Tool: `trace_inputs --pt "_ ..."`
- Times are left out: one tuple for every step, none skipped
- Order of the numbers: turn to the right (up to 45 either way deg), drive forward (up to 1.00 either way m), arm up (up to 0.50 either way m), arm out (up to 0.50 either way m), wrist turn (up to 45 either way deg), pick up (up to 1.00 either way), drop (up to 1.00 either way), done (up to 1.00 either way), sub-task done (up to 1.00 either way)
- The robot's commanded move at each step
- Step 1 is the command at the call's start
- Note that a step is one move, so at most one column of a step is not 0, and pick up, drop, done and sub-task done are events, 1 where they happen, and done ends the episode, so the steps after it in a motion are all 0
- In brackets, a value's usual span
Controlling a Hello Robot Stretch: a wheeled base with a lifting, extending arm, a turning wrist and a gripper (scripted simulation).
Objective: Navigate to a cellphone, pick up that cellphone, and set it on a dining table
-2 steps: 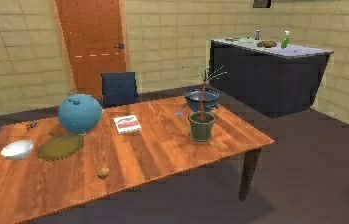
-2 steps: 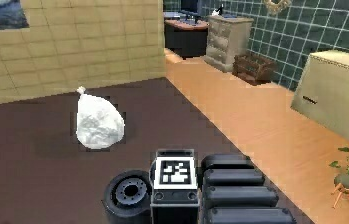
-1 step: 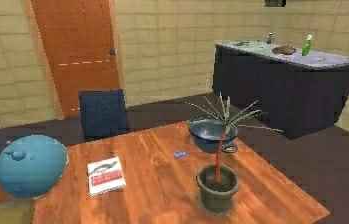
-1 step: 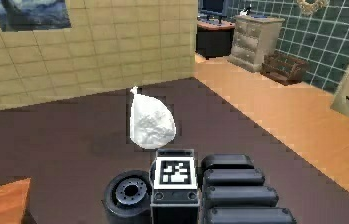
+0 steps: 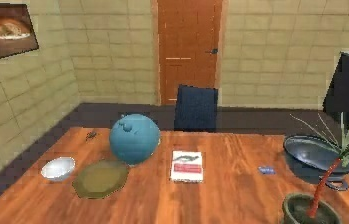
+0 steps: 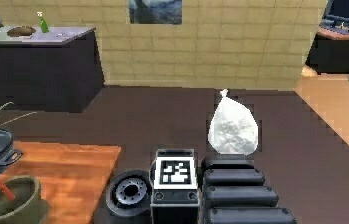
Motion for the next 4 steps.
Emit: trace_inputs --pt "15.0 0.0 0.0 0.0 0.0 0.0 0.0 0.0 0.0" --pt "-12.0 0.0 0.0 0.0 0.0 0.0 0.0 0.0 0.0" --pt "15.0 0.0 0.0 0.0 0.0 0.0 0.0 0.0 0.0" --pt "-24.0 0.0 0.0 0.0 0.0 0.0 0.0 0.0 0.0"
